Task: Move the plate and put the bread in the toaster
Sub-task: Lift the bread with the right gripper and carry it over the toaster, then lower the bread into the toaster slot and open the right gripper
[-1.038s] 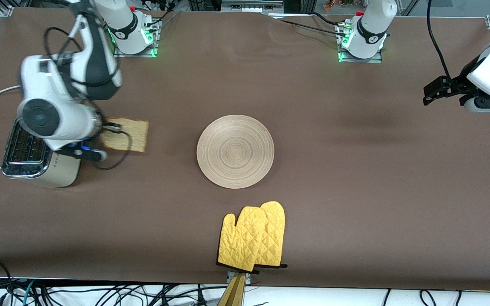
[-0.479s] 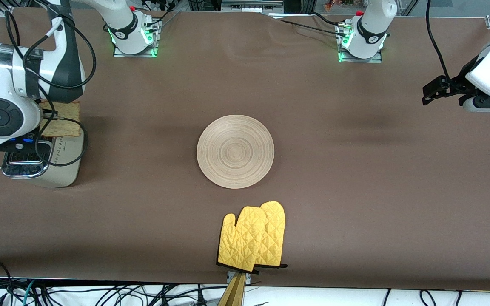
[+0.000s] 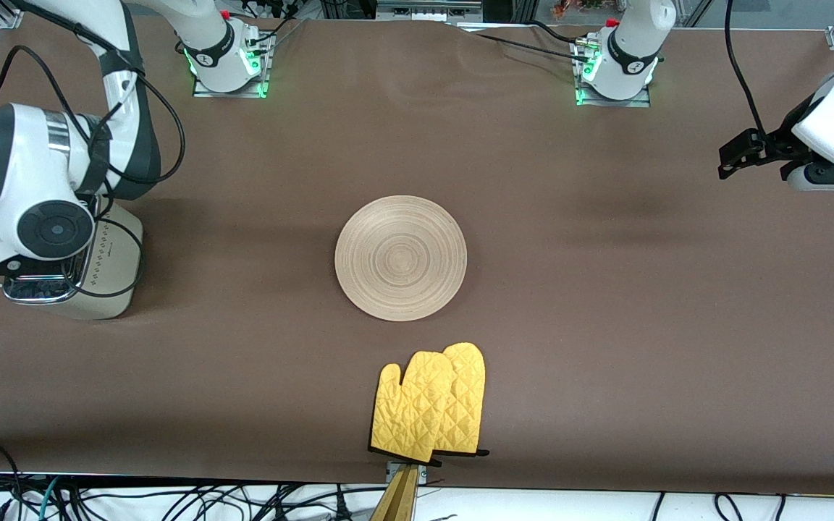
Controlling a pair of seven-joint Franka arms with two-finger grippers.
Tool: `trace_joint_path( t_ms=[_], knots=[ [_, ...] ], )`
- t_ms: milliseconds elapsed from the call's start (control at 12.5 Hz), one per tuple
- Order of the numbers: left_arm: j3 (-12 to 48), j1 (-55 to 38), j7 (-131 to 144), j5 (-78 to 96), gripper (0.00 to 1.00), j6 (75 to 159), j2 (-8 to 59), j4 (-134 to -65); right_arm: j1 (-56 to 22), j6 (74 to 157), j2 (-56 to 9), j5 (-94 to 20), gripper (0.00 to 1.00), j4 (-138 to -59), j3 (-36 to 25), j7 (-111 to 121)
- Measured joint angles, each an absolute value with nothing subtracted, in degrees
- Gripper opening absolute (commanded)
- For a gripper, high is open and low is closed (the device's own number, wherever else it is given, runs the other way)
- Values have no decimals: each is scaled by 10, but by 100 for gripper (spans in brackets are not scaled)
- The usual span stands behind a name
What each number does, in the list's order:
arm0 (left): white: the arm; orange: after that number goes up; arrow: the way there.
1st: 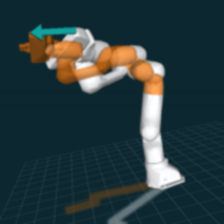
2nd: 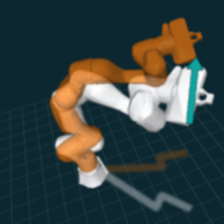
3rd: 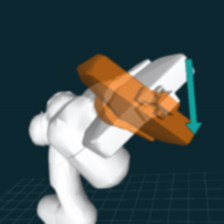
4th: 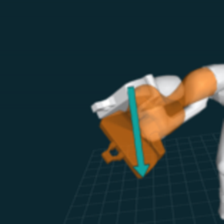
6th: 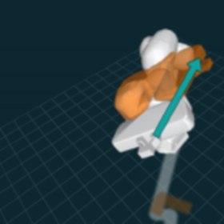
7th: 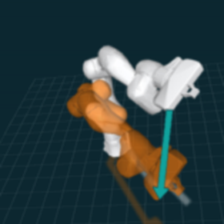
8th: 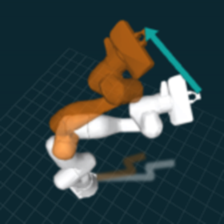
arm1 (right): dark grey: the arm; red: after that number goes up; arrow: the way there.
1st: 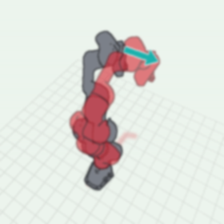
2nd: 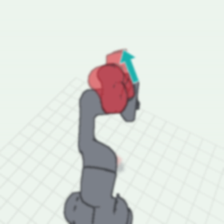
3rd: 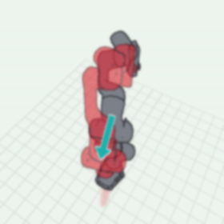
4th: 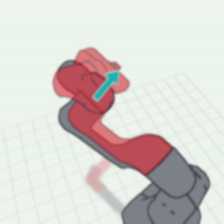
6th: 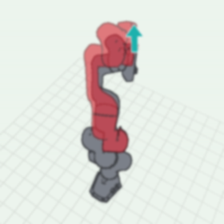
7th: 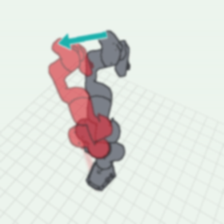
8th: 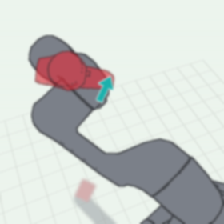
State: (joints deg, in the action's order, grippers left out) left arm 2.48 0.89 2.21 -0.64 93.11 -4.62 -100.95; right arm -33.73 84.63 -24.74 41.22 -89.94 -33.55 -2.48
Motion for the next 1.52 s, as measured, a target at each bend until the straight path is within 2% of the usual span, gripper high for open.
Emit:
trace_joint_path(
  t_ms=[319, 1517],
  knots=[
    [25, 9, 22, -6, 100, 931, -46, -1009, -314, 878, -277, 416, 0, -899, -336, -27],
    [25, 9, 22, -6, 100, 931, -46, -1003, -317, 912, -287, 408, 0, -896, -333, -42]
  ],
)
